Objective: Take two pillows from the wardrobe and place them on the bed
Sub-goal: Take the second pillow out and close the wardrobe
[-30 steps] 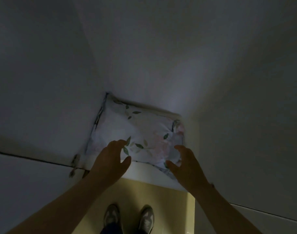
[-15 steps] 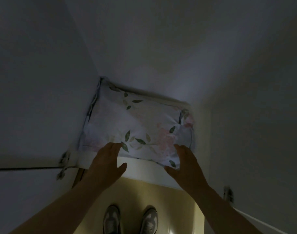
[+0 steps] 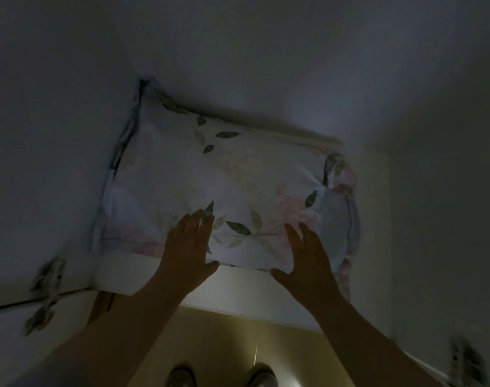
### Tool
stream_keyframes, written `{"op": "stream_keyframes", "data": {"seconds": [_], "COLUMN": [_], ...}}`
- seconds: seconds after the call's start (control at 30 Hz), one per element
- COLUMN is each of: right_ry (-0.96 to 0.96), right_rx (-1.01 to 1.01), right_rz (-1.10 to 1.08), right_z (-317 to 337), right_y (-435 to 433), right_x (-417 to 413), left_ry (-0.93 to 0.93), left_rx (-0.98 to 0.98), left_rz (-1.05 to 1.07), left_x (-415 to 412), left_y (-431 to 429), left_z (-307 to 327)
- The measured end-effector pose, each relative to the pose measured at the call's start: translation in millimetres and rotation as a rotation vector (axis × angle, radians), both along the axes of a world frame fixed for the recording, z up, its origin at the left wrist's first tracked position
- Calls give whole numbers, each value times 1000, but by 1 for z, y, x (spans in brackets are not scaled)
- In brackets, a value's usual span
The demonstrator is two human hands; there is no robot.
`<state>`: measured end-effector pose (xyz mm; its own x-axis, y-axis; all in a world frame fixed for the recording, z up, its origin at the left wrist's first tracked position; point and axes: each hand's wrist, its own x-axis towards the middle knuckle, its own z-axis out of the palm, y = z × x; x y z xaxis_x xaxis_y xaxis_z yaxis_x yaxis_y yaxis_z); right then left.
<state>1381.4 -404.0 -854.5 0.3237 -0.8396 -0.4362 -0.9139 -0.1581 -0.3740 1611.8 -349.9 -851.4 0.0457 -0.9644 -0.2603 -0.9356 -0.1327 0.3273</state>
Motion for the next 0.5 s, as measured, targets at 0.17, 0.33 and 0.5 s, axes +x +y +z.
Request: {"op": "stream_keyframes", "data": {"seconds": [0.17,0.33,0.5], "right_ry": [60,134,185], "right_rx": [-7,-33,-20], "right_rz": [56,85,106], "right_z": [-62,-106,-135], "right_y": [-9,-26,-37], "right_x": [9,19,23], "left_ry": [-131,-187,-221], "left_rx": [79,194,248], "left_rz": [-12,-21,-56], "left_x": [8,13,16], "left_y": [-15,-40,-56], "left_z": [-61,-103,-130]}}
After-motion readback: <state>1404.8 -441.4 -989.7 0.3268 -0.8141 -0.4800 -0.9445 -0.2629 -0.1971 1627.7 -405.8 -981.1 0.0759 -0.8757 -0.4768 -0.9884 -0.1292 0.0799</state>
